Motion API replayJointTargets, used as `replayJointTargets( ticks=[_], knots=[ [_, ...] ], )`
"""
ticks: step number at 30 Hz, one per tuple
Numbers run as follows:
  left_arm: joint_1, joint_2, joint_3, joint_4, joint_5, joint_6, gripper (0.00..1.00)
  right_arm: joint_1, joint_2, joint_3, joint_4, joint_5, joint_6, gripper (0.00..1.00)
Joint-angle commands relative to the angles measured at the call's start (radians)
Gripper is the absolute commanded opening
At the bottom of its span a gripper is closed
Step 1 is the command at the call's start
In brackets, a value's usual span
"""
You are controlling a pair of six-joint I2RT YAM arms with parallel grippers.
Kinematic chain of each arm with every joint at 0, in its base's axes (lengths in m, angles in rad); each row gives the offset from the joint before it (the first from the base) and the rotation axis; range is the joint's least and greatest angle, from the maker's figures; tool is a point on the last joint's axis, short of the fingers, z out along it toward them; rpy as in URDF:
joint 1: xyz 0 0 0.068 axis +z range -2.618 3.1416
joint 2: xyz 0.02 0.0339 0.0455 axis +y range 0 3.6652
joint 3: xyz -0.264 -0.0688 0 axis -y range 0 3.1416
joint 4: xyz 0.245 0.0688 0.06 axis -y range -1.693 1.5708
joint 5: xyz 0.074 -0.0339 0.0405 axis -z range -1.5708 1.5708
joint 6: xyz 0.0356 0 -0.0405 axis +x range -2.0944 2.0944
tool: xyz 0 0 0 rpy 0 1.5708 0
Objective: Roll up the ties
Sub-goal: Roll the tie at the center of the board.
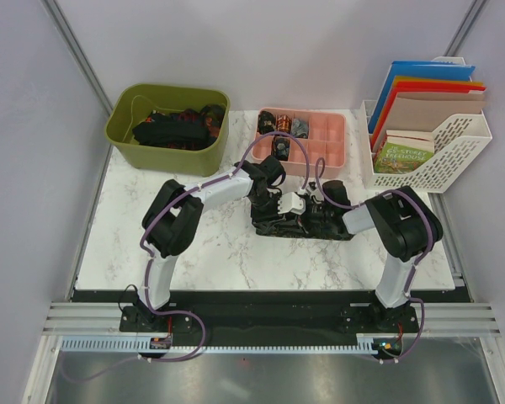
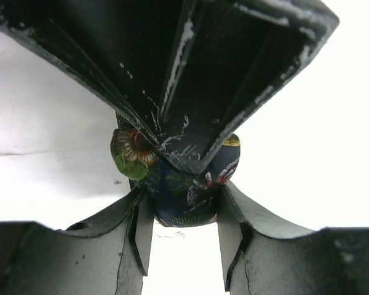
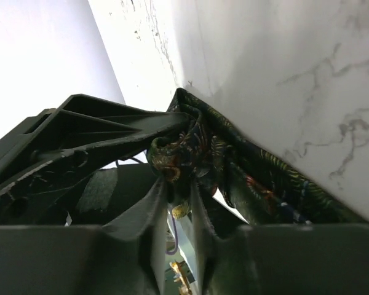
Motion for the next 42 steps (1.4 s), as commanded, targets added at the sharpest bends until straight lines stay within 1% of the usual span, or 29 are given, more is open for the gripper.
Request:
replayJointTargets(
  ticks=[1, 3, 4, 6, 7, 8, 10, 11, 13, 14, 16, 17, 20, 21, 25, 30, 34, 40, 42],
  knots=[
    [-0.009, 0.120, -0.078, -0.043, -0.014, 0.044, 0.31, -0.009, -0.010, 0.029, -0.072, 0.039, -0.065, 0.17],
    [-0.008, 0.118, -0.079, -0.044, -0.013, 0.043, 0.32, -0.017, -0.011, 0.030, -0.100, 0.044, -0.094, 0.12],
    [-0.008, 0.114, -0.079, -0.044, -0.011, 0.043, 0.32, -0.021, -0.016, 0.030, -0.132, 0.054, -0.105, 0.06],
    [-0.006, 0.100, -0.079, -0.047, -0.004, 0.041, 0.34, -0.026, -0.018, 0.033, -0.173, 0.063, -0.140, 0.01],
    [-0.005, 0.091, -0.081, -0.046, 0.004, 0.039, 0.36, -0.030, -0.016, 0.037, -0.196, 0.079, -0.157, 0.00],
    [-0.004, 0.069, -0.081, -0.046, 0.007, 0.038, 0.41, -0.031, -0.015, 0.047, -0.256, 0.088, -0.172, 0.00],
    [0.002, 0.045, -0.079, -0.043, 0.019, 0.036, 0.45, -0.035, -0.005, 0.061, -0.331, 0.103, -0.223, 0.00],
    [0.006, 0.022, -0.076, -0.041, 0.027, 0.030, 0.51, -0.034, 0.001, 0.073, -0.348, 0.112, -0.233, 0.00],
    [0.032, -0.004, -0.067, -0.034, 0.079, 0.020, 0.56, -0.037, 0.016, 0.090, -0.397, 0.116, -0.259, 0.00],
    [0.038, -0.018, -0.067, -0.017, 0.093, 0.010, 0.60, -0.037, 0.019, 0.107, -0.414, 0.126, -0.270, 0.00],
    [0.054, -0.076, -0.085, 0.012, 0.134, 0.000, 0.66, -0.037, 0.024, 0.118, -0.451, 0.129, -0.295, 0.00],
    [0.058, -0.102, -0.098, 0.032, 0.147, 0.000, 0.71, -0.040, 0.024, 0.130, -0.469, 0.137, -0.302, 0.00],
    [0.074, -0.194, -0.159, 0.138, 0.173, -0.023, 0.76, -0.038, 0.031, 0.141, -0.505, 0.146, -0.329, 0.00],
    [0.077, -0.227, -0.192, 0.187, 0.167, -0.029, 0.77, -0.041, 0.038, 0.145, -0.514, 0.148, -0.336, 0.00],
    [0.113, -0.261, -0.256, 0.291, 0.147, -0.075, 0.79, -0.044, 0.039, 0.165, -0.604, 0.171, -0.378, 0.00],
    [0.112, -0.251, -0.286, 0.347, 0.156, -0.095, 0.83, -0.046, 0.051, 0.187, -0.652, 0.172, -0.393, 0.00],
    [0.100, -0.222, -0.286, 0.396, 0.161, -0.091, 0.89, -0.046, 0.081, 0.202, -0.675, 0.180, -0.411, 0.00],
    [0.080, -0.179, -0.274, 0.413, 0.173, -0.056, 0.89, -0.046, 0.099, 0.216, -0.691, 0.177, -0.425, 0.00],
    [0.071, -0.169, -0.270, 0.405, 0.180, -0.042, 0.86, -0.046, 0.101, 0.215, -0.692, 0.177, -0.428, 0.00]
  ],
)
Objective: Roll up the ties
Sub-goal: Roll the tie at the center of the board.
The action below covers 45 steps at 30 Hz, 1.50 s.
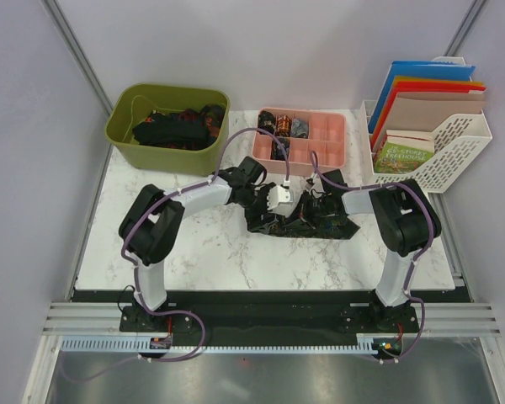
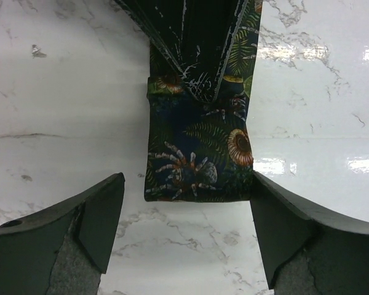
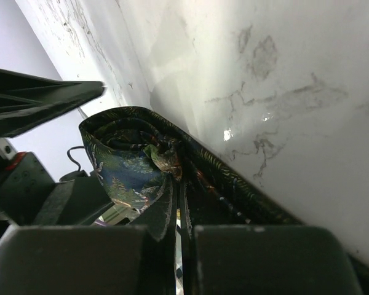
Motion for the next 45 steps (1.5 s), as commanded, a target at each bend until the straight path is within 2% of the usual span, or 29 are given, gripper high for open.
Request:
replayJointTargets(
  ticks=[1, 2, 3, 6, 12, 17, 28, 36, 45],
  knots=[
    [-0.017, 0.027, 0.020, 0.026, 0.042, 0.025, 0.81, 0.002, 0.056, -0.024, -0.103, 0.166, -0.080, 0.00],
    [-0.021, 0.027, 0.023, 0.011, 0.042, 0.026, 0.76, 0.003, 0.053, -0.024, -0.101, 0.166, -0.080, 0.00],
    [-0.024, 0.026, 0.029, -0.003, 0.048, 0.022, 0.67, 0.002, 0.051, -0.027, -0.100, 0.164, -0.082, 0.00],
    [-0.029, 0.009, 0.058, -0.024, 0.075, -0.012, 0.58, 0.003, 0.050, -0.038, -0.078, 0.149, -0.074, 0.00],
    [-0.076, 0.022, 0.144, -0.044, 0.071, -0.069, 0.55, 0.017, 0.041, -0.046, -0.046, 0.135, -0.053, 0.00],
    [-0.133, 0.126, 0.238, -0.084, 0.019, -0.087, 0.53, 0.028, 0.027, -0.060, -0.006, 0.110, -0.033, 0.00],
    [-0.215, 0.245, 0.275, -0.173, -0.093, -0.059, 0.43, 0.029, 0.014, -0.073, 0.072, -0.005, -0.004, 0.01],
    [-0.221, 0.302, 0.287, -0.247, -0.133, -0.047, 0.34, 0.005, 0.013, -0.066, 0.069, -0.052, -0.021, 0.15],
    [-0.222, 0.351, 0.305, -0.299, -0.162, -0.027, 0.31, -0.052, 0.031, -0.073, 0.062, -0.075, -0.100, 0.25]
  ],
)
